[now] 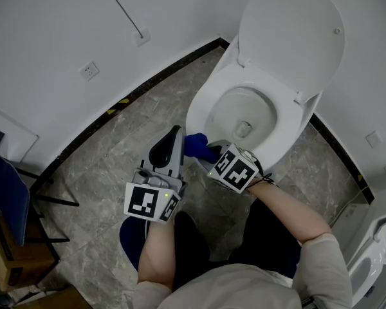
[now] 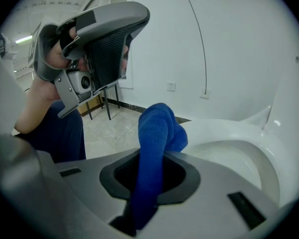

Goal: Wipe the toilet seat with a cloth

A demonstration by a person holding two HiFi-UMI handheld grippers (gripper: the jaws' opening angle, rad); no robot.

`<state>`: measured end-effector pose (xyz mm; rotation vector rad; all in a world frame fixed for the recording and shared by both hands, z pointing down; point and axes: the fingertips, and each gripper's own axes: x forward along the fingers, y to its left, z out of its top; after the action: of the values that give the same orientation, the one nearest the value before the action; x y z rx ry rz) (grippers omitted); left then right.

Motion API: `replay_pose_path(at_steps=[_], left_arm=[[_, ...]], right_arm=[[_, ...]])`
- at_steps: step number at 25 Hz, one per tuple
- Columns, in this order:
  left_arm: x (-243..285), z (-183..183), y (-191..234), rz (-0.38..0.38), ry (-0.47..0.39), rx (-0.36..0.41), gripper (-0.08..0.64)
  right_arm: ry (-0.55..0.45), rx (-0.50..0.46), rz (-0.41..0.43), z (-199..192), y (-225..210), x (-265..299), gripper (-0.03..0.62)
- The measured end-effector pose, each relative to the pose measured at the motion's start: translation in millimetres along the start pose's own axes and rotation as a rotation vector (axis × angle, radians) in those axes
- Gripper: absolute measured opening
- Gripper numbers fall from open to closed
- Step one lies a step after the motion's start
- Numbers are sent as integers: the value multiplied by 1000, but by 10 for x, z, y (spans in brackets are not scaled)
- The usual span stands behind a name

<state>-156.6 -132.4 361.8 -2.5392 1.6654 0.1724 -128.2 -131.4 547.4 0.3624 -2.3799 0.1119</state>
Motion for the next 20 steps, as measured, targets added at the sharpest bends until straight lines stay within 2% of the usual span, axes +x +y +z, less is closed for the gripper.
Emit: replay_pose_path(at_steps=[10,15,20], left_arm=[[48,-49,-81,-22,12,0,8],[40,-55,-115,-28,15,3,8],[61,-67,-157,-38,20,2,8]], right_arm=[[26,12,-5,-200,43,-193,63],[42,-40,-26,-251,63,-279,63],[48,-40,-44,-345,47,-380,63]])
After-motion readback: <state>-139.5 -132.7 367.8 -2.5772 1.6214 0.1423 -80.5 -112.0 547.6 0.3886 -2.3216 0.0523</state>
